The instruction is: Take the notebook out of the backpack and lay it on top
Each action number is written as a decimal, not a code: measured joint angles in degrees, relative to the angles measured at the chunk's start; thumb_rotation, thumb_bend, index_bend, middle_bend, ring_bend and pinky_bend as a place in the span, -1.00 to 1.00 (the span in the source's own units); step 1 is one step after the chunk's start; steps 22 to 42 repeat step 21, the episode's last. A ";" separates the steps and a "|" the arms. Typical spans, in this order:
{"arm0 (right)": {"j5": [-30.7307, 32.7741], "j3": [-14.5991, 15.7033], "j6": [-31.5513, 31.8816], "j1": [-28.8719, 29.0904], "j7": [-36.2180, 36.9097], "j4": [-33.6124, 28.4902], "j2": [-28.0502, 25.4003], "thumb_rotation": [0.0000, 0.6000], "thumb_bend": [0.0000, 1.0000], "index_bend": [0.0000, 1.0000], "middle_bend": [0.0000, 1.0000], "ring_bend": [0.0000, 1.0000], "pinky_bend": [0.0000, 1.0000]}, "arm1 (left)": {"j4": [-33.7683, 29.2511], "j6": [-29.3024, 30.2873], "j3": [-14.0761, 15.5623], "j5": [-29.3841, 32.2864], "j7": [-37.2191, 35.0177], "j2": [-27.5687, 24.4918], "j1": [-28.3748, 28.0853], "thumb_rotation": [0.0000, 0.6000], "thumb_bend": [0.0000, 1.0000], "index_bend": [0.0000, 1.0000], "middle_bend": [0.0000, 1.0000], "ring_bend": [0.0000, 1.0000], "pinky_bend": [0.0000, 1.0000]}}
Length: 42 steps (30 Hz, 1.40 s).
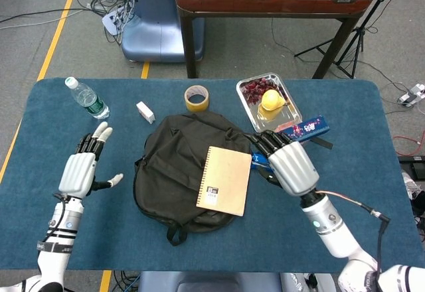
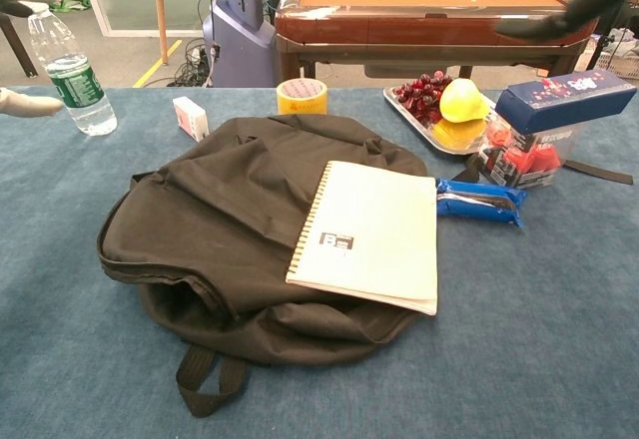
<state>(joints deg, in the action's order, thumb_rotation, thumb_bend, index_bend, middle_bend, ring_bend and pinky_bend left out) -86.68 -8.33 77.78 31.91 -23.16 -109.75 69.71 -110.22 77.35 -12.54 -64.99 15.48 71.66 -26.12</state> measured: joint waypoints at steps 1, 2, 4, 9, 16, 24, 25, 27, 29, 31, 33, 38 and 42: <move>-0.53 0.97 0.78 -1.32 -0.06 -0.28 -1.14 1.00 -0.45 -0.11 -0.08 -0.09 0.20 | 0.24 0.21 0.02 0.26 0.19 -0.41 0.30 1.00 -0.66 -0.96 -1.00 -1.00 -1.00; -0.87 1.77 1.33 -2.35 -0.09 -0.42 -1.98 1.00 -0.44 -0.04 -0.04 -0.05 0.21 | 0.63 0.52 0.07 0.62 0.35 -0.96 0.76 1.00 -0.67 -0.94 -1.00 -1.00 -1.00; -1.42 3.72 2.47 -4.81 -0.03 -0.59 -3.88 1.00 -0.43 0.05 0.01 -0.01 0.23 | 1.19 0.94 0.25 1.08 0.47 -1.78 1.52 1.00 -0.67 -0.90 -1.00 -1.00 -1.00; -1.96 7.39 5.17 -10.14 1.42 0.13 -6.80 1.00 -0.39 0.10 0.05 0.00 0.23 | 2.73 2.25 1.30 1.91 -0.23 -3.35 4.11 1.00 -0.67 -0.85 -1.00 -1.00 -1.00; -3.14 11.37 9.61 -17.29 7.26 5.04 -6.98 1.00 -0.38 0.16 0.10 0.05 0.29 | 4.93 5.38 4.71 -1.05 -1.20 -3.66 8.16 1.00 -0.67 -0.74 -1.00 -1.00 -1.00; -3.64 13.10 12.31 -21.41 9.17 8.24 -6.05 1.00 -0.36 0.18 0.10 0.05 0.29 | 8.07 8.92 7.02 -6.37 -2.65 -2.16 10.82 1.00 -0.67 -0.67 -1.00 -1.00 -1.00; -3.64 13.10 12.31 -21.41 9.17 8.24 -6.05 1.00 -0.36 0.18 0.10 0.05 0.29 | 8.07 8.92 7.02 -6.37 -2.65 -2.16 10.82 1.00 -0.67 -0.67 -1.00 -1.00 -1.00; -3.64 13.10 12.31 -21.41 9.17 8.24 -6.05 1.00 -0.36 0.18 0.10 0.05 0.29 | 8.07 8.92 7.02 -6.37 -2.65 -2.16 10.82 1.00 -0.67 -0.67 -1.00 -1.00 -1.00; -3.64 13.10 12.31 -21.41 9.17 8.24 -6.05 1.00 -0.36 0.18 0.10 0.05 0.29 | 8.07 8.92 7.02 -6.37 -2.65 -2.16 10.82 1.00 -0.67 -0.67 -1.00 -1.00 -1.00; -3.64 13.10 12.31 -21.41 9.17 8.24 -6.05 1.00 -0.36 0.18 0.10 0.05 0.29 | 8.07 8.92 7.02 -6.37 -2.65 -2.16 10.82 1.00 -0.67 -0.67 -1.00 -1.00 -1.00; -3.64 13.10 12.31 -21.41 9.17 8.24 -6.05 1.00 -0.36 0.18 0.10 0.05 0.29 | 8.07 8.92 7.02 -6.37 -2.65 -2.16 10.82 1.00 -0.67 -0.67 -1.00 -1.00 -1.00; -3.64 13.10 12.31 -21.41 9.17 8.24 -6.05 1.00 -0.36 0.18 0.10 0.05 0.29 | 8.07 8.92 7.02 -6.37 -2.65 -2.16 10.82 1.00 -0.67 -0.67 -1.00 -1.00 -1.00; -3.64 13.10 12.31 -21.41 9.17 8.24 -6.05 1.00 -0.36 0.18 0.10 0.05 0.29 | 8.07 8.92 7.02 -6.37 -2.65 -2.16 10.82 1.00 -0.67 -0.67 -1.00 -1.00 -1.00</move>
